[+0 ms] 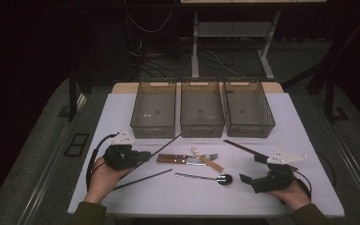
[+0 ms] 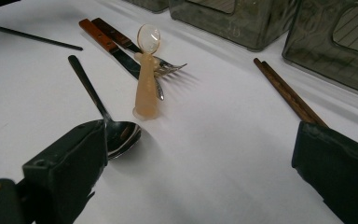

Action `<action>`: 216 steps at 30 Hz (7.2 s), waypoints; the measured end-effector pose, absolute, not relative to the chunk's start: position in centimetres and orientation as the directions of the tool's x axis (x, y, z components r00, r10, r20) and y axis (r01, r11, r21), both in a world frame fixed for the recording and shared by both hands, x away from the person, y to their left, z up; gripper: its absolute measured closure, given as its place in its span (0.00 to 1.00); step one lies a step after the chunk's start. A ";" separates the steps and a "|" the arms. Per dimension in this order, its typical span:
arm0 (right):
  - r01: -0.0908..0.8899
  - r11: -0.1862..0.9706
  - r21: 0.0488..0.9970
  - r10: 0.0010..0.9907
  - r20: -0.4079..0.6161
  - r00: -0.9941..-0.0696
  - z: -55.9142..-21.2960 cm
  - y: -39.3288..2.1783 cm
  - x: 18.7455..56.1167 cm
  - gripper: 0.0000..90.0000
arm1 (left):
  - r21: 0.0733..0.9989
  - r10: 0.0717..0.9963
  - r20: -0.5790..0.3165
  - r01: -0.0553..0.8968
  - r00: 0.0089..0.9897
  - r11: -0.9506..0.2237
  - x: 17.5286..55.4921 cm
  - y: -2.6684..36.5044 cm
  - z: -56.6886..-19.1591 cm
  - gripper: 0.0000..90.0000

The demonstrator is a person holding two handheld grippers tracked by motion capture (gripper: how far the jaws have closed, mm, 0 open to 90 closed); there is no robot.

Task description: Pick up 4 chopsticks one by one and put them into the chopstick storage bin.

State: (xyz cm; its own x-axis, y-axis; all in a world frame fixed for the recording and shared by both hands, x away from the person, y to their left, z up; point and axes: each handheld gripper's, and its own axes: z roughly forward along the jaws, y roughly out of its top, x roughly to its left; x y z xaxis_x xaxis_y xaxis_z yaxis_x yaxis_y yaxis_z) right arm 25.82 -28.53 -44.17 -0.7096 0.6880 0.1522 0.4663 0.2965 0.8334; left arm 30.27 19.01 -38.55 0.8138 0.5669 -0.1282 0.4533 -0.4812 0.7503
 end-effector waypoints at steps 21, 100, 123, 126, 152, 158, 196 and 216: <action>0.465 0.286 0.838 0.686 0.159 -0.710 -44.0 -28.7 25.8 0.04 | 0.778 0.609 -0.110 0.449 0.786 -0.439 34.1 17.7 -35.0 0.95; 0.455 0.269 0.849 0.686 0.163 -0.709 -43.7 -28.9 25.6 0.04 | 0.730 0.838 0.005 0.570 0.546 -0.376 47.7 16.2 -36.9 0.53; 0.459 0.268 0.847 0.688 0.165 -0.707 -43.7 -28.9 25.6 0.04 | 0.802 0.678 -0.039 0.427 0.734 -0.416 41.0 17.9 -34.2 0.20; 0.460 0.268 0.847 0.689 0.165 -0.706 -43.7 -28.9 25.6 0.04 | 0.816 0.671 -0.043 0.413 0.740 -0.404 39.8 18.2 -34.4 0.19; 0.460 0.269 0.846 0.690 0.164 -0.705 -43.8 -28.9 25.6 0.04 | 0.809 0.628 -0.055 0.403 0.776 -0.428 30.5 20.3 -38.5 0.30; 0.461 0.271 0.845 0.691 0.163 -0.705 -43.8 -28.9 25.6 0.04 | 0.796 0.606 -0.076 0.414 0.792 -0.441 29.0 21.2 -39.6 0.44; 0.460 0.285 0.841 0.689 0.154 -0.708 -43.8 -28.8 25.5 0.04 | 0.683 0.523 -0.085 0.432 0.848 -0.590 26.0 22.8 -44.3 0.87; 0.461 0.285 0.840 0.689 0.155 -0.708 -43.9 -28.8 25.6 0.04 | 0.659 0.500 -0.085 0.425 0.862 -0.621 26.3 22.7 -44.2 0.96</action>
